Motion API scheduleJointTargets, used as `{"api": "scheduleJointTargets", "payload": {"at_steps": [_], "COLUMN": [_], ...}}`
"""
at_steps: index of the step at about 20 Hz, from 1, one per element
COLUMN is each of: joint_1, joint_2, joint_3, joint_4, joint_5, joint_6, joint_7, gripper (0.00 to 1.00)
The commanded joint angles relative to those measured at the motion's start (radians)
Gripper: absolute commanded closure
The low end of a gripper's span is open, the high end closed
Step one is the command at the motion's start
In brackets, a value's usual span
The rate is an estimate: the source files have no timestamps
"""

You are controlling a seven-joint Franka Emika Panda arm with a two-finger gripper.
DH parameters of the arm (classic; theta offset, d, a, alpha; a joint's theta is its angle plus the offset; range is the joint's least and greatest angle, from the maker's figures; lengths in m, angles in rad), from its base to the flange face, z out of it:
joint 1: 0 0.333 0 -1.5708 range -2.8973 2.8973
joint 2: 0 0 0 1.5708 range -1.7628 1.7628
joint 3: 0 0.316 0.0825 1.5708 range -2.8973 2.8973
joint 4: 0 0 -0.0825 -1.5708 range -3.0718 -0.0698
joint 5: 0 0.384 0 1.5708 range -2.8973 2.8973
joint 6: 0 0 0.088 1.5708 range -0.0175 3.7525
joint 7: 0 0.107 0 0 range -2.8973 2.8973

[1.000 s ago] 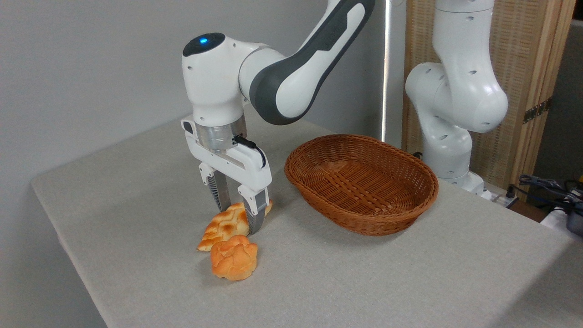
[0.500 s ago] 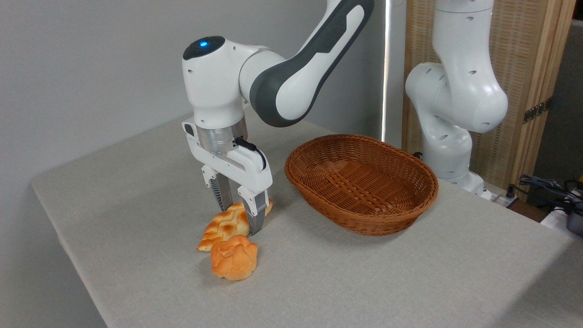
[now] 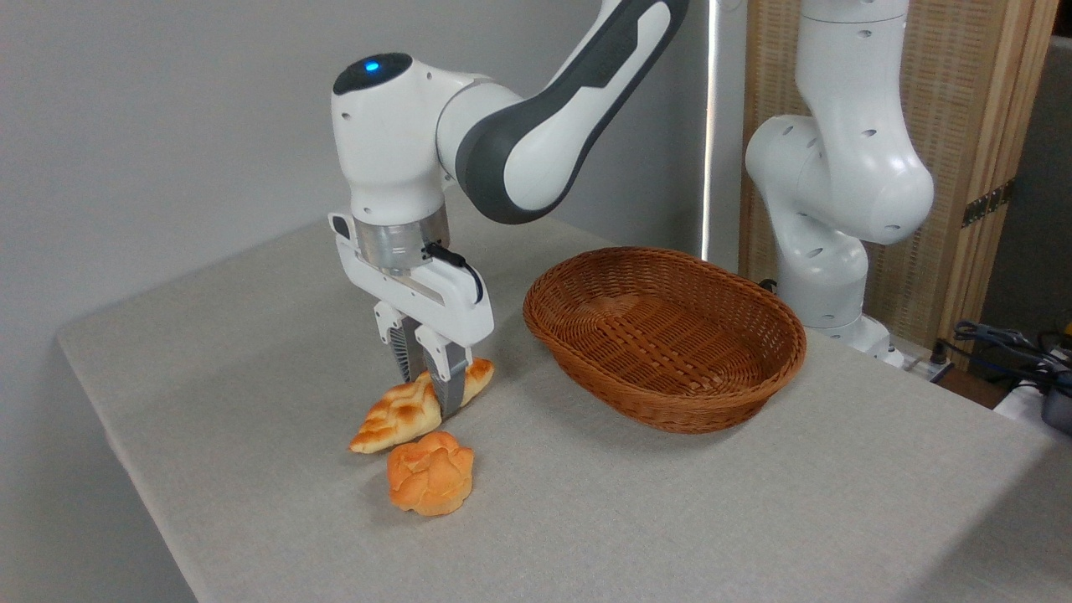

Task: Put bread into the basket
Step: 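Lift the braided roll and carry it over the wicker basket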

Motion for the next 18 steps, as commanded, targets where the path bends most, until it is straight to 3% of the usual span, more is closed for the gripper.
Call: {"api": "scheduleJointTargets", "payload": {"at_steps": [1, 4, 7, 9, 11, 14, 18], "joint_1": [-0.009, -0.02, -0.009, 0.029, 0.081, 0.107, 0.152], "joint_2": [-0.026, -0.05, -0.15, -0.228, -0.33, -0.472, -0.506], "joint_3": [0.002, -0.026, -0.025, -0.02, -0.028, -0.029, -0.1], "joint_4": [0.072, 0.148, 0.142, 0.132, 0.077, -0.017, -0.158], "joint_5": [0.002, 0.005, 0.005, 0.006, 0.006, 0.006, 0.006], "joint_6": [-0.112, -0.319, -0.477, -0.569, -0.637, -0.724, -0.76], "joint_7": [0.005, 0.021, 0.114, 0.179, 0.246, 0.309, 0.309], "gripper": [0.68, 0.68, 0.68, 0.68, 0.67, 0.67, 0.67]}}
